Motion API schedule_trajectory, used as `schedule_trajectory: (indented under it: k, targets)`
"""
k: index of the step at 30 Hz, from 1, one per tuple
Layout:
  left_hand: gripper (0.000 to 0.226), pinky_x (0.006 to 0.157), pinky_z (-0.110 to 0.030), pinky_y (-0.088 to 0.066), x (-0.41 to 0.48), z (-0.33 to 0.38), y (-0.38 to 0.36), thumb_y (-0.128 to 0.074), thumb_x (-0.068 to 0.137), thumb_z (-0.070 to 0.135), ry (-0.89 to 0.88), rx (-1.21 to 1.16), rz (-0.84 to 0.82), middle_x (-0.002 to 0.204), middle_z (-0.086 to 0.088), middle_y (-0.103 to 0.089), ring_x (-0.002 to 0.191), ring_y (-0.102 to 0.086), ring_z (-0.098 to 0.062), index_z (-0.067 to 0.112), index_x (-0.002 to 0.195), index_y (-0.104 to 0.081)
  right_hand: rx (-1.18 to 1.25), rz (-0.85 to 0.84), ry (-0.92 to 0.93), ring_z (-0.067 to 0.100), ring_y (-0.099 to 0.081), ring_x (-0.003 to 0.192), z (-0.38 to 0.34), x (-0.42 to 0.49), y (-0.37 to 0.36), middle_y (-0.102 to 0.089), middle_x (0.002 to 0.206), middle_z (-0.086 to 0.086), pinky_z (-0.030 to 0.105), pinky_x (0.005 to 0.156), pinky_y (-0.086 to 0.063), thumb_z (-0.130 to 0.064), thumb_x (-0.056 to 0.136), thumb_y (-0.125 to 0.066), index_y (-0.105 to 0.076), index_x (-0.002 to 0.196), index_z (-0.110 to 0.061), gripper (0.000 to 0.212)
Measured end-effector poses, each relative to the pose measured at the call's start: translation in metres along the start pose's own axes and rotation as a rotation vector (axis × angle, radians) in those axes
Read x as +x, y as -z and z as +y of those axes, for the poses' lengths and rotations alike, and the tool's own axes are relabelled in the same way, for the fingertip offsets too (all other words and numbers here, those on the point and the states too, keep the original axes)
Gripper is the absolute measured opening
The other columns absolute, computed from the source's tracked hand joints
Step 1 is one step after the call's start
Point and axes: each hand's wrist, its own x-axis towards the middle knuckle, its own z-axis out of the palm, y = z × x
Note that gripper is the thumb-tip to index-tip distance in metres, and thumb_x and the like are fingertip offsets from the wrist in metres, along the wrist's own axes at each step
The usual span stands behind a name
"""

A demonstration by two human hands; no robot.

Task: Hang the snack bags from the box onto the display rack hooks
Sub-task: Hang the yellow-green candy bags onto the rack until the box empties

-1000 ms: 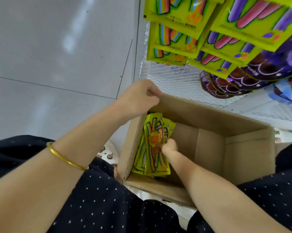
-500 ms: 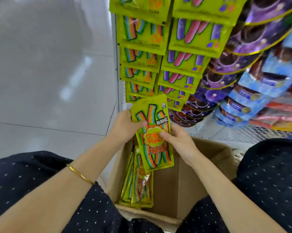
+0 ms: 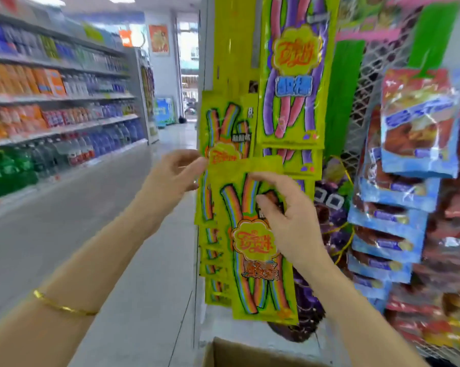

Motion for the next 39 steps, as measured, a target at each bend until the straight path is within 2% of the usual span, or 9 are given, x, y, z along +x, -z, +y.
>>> schedule_trajectory:
  k: [3, 6, 9, 14, 18, 23, 28, 33, 39]
  targets:
    - [0.012, 0.082, -0.028, -0.052, 0.056, 0.044, 0.001, -0.049, 0.096, 0.028, -0.132, 0.013, 0.125, 0.099, 0.01, -0.059, 0.1, -0.057, -0.009, 0.02, 0.102, -0.056, -0.051, 0.067, 0.138, -0.022, -0.038, 0.109, -0.02, 0.052, 0.016, -0.05, 0.117, -0.021, 0.002, 0.094, -0.028, -0.001, 0.088, -0.049, -0.052, 0.125, -0.02, 0.041]
    - [0.02, 0.078, -0.033, -0.049, 0.103, 0.073, -0.005, -0.041, 0.099, 0.028, -0.182, 0.052, 0.164, 0.092, -0.002, -0.058, 0.087, -0.055, -0.015, 0.016, 0.093, -0.056, -0.107, 0.078, 0.154, -0.014, -0.033, 0.113, -0.035, 0.098, 0.025, -0.044, 0.123, -0.014, -0.003, 0.096, -0.022, 0.001, 0.092, -0.046, -0.045, 0.135, -0.016, 0.046]
    - [0.03, 0.063, -0.03, -0.046, 0.131, 0.086, -0.013, -0.034, 0.099, 0.03, -0.213, -0.003, 0.189, 0.079, -0.013, -0.052, 0.07, -0.049, -0.02, 0.01, 0.084, -0.05, -0.191, 0.057, 0.144, -0.004, -0.031, 0.122, -0.046, 0.137, 0.026, -0.042, 0.131, -0.01, -0.005, 0.093, -0.016, 0.003, 0.093, -0.044, -0.041, 0.138, -0.014, 0.048]
    - [0.08, 0.083, -0.046, -0.051, 0.148, 0.093, -0.013, -0.032, 0.072, 0.073, -0.076, -0.033, 0.219, 0.09, -0.018, -0.064, 0.08, -0.061, -0.032, 0.003, 0.099, -0.061, -0.251, 0.039, 0.063, 0.016, -0.029, 0.136, -0.051, 0.181, 0.01, -0.038, 0.145, 0.006, 0.016, 0.104, -0.02, 0.003, 0.093, -0.041, -0.036, 0.141, -0.009, 0.05]
    - [0.037, 0.07, -0.036, -0.04, 0.155, 0.098, -0.018, -0.06, 0.083, 0.052, -0.119, -0.058, 0.183, 0.08, -0.01, -0.053, 0.075, -0.05, -0.02, 0.015, 0.079, -0.058, -0.27, 0.05, 0.008, 0.021, -0.032, 0.133, -0.054, 0.192, 0.003, -0.035, 0.145, 0.009, 0.02, 0.098, -0.025, 0.002, 0.093, -0.042, -0.031, 0.143, -0.01, 0.053]
    - [0.025, 0.074, -0.036, -0.052, 0.154, 0.102, -0.02, -0.077, 0.072, 0.04, -0.031, -0.155, 0.1, 0.089, -0.003, -0.071, 0.083, -0.066, -0.022, 0.021, 0.086, -0.069, -0.3, 0.051, 0.017, 0.026, -0.037, 0.128, -0.058, 0.193, 0.002, -0.037, 0.14, 0.01, 0.024, 0.092, -0.029, 0.002, 0.092, -0.043, -0.033, 0.14, -0.009, 0.051]
    - [0.012, 0.089, -0.046, -0.052, 0.159, 0.099, -0.021, -0.069, 0.081, 0.031, -0.006, -0.193, 0.172, 0.093, -0.009, -0.072, 0.093, -0.067, -0.03, 0.019, 0.083, -0.07, -0.326, 0.029, 0.029, 0.025, -0.036, 0.13, -0.059, 0.194, 0.003, -0.037, 0.141, 0.01, 0.026, 0.099, -0.028, 0.003, 0.092, -0.043, -0.03, 0.144, -0.01, 0.055]
    - [0.01, 0.096, -0.052, -0.047, 0.167, 0.104, -0.021, -0.069, 0.08, 0.026, 0.105, -0.294, 0.206, 0.098, -0.012, -0.069, 0.102, -0.063, -0.033, 0.017, 0.08, -0.065, -0.33, 0.055, 0.044, 0.021, -0.041, 0.125, -0.057, 0.194, 0.003, -0.042, 0.138, 0.009, 0.016, 0.092, -0.025, 0.006, 0.09, -0.046, -0.038, 0.139, -0.011, 0.052]
    - [0.01, 0.088, -0.053, -0.049, 0.168, 0.108, -0.02, -0.062, 0.085, 0.019, 0.168, -0.28, 0.171, 0.078, -0.013, -0.063, 0.074, -0.058, -0.028, 0.011, 0.079, -0.062, -0.347, 0.022, 0.033, 0.022, -0.047, 0.119, -0.061, 0.191, 0.005, -0.042, 0.135, 0.008, 0.018, 0.089, -0.033, 0.006, 0.088, -0.05, -0.04, 0.137, -0.013, 0.053]
